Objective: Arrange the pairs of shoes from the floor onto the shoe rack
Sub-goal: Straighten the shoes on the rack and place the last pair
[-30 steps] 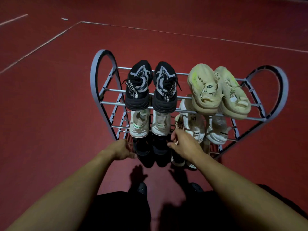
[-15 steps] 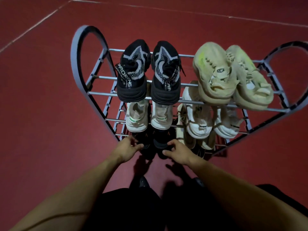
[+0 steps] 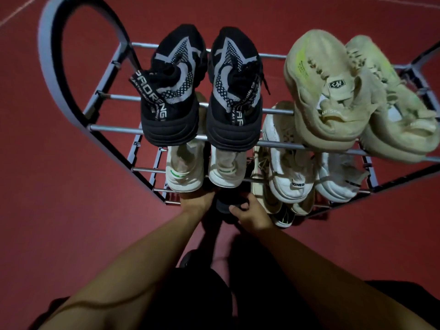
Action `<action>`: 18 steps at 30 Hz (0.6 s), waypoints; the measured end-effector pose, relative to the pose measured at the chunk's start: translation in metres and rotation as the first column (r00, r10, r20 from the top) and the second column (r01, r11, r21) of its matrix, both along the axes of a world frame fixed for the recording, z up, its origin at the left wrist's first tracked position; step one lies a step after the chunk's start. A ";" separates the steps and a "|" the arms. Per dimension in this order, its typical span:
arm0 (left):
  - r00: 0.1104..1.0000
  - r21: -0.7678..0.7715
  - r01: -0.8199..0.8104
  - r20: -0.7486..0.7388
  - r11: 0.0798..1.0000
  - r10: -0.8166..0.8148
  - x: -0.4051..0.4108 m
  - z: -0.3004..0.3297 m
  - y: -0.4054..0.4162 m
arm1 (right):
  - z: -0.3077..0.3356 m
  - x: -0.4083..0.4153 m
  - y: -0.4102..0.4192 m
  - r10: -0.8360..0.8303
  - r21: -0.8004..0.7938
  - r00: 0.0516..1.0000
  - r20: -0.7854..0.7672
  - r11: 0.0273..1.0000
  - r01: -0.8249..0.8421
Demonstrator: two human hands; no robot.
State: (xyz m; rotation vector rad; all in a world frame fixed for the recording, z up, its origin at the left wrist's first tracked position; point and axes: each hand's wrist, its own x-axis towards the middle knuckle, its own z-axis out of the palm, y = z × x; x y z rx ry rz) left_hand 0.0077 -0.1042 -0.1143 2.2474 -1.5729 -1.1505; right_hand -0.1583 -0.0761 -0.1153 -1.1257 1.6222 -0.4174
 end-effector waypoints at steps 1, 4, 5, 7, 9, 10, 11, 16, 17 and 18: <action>0.998 -0.076 -0.042 0.035 0.996 0.045 -0.004 0.000 0.001 | -0.002 -0.001 -0.001 0.001 -0.005 1.000 -0.004 1.000 -0.001; 0.964 -0.230 -0.209 0.116 0.950 0.240 -0.011 -0.003 0.003 | -0.005 -0.003 0.001 0.013 -0.001 1.000 -0.013 1.000 -0.013; 0.959 -0.251 -0.204 0.141 0.946 0.245 -0.014 0.000 0.006 | -0.004 -0.004 0.002 0.025 -0.003 0.999 -0.025 1.000 -0.025; 0.962 -0.203 -0.242 0.079 0.949 0.262 -0.019 0.001 0.009 | 0.006 -0.006 0.004 0.038 -0.012 0.998 -0.057 0.999 -0.039; 0.979 -0.153 -0.187 0.055 0.970 0.198 -0.021 0.000 0.012 | 0.011 -0.010 0.004 0.037 -0.012 0.996 -0.081 0.999 -0.038; 0.984 -0.153 -0.135 0.093 0.979 0.150 -0.020 0.001 0.013 | 0.013 -0.011 0.004 0.038 -0.006 0.995 -0.088 0.999 -0.039; 0.983 -0.177 -0.134 0.100 0.975 0.153 -0.017 -0.002 0.013 | 0.016 -0.011 0.005 0.043 -0.020 0.995 -0.092 0.999 -0.045; 0.988 -0.199 -0.050 0.132 0.979 0.077 0.002 0.004 0.021 | 0.025 -0.015 0.006 0.090 -0.029 0.994 -0.056 0.995 -0.092; 0.991 -0.187 -0.048 0.110 0.981 0.070 0.004 0.013 0.026 | 0.029 -0.016 0.005 0.112 -0.030 0.993 -0.042 0.993 -0.113; 0.993 -0.164 -0.056 0.097 0.985 0.072 0.006 0.018 0.029 | 0.036 -0.015 0.004 0.133 -0.035 0.990 -0.038 0.990 -0.135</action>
